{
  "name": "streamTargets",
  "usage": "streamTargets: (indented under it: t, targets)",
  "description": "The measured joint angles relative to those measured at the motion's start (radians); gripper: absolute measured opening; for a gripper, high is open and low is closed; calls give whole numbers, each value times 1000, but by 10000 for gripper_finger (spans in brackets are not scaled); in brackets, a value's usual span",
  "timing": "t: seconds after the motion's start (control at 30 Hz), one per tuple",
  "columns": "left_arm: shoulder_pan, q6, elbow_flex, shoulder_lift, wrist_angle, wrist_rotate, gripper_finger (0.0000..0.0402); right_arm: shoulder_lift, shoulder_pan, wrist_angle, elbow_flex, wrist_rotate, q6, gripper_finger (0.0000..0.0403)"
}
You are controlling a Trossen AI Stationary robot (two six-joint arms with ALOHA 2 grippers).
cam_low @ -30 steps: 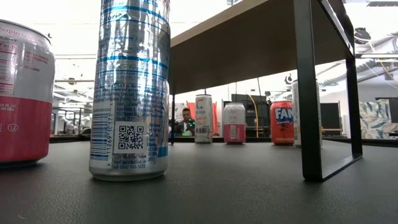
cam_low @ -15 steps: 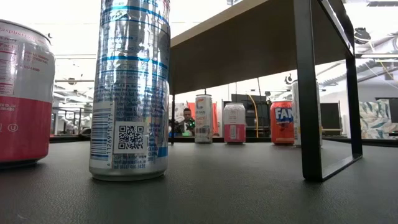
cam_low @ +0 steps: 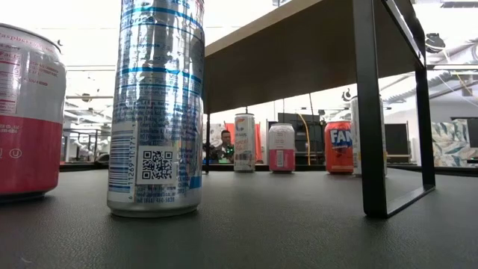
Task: Place canned beverage on shelf
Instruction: Put the bottom left blue soda can on the shelf
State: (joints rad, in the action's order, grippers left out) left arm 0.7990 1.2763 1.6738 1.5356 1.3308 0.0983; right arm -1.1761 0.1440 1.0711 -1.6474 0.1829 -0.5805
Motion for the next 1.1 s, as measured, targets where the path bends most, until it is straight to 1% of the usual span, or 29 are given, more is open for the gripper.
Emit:
streamTargets:
  t: [0.13, 0.27, 0.43, 0.6, 0.73, 0.87, 0.97, 1.1]
  targets:
    - [-43, -7, 64, 0, -1, 43, 217, -18, 2, -81, 0, 0, 26, 5]
    - [-104, -2, 127, 0, -2, 91, 217, -35, 3, -162, 0, 1, 60, 33]
    - [-195, 0, 195, 0, -5, 144, 217, -70, 16, -258, 0, 4, 150, 91]
    - [-297, 0, 229, -1, -46, 168, 217, -116, 41, -385, 0, 4, 249, 164]
    - [-375, 1, 242, -1, -125, 176, 217, -154, 50, -457, 0, 4, 319, 229]
    - [-449, 25, 243, -1, -216, 182, 217, -174, 46, -467, 0, 5, 365, 288]
    - [-496, 28, 243, -1, -280, 195, 217, -181, 33, -465, 0, -2, 385, 315]
    - [-553, 27, 243, -1, -369, 196, 224, -180, 32, -465, 0, -2, 387, 332]
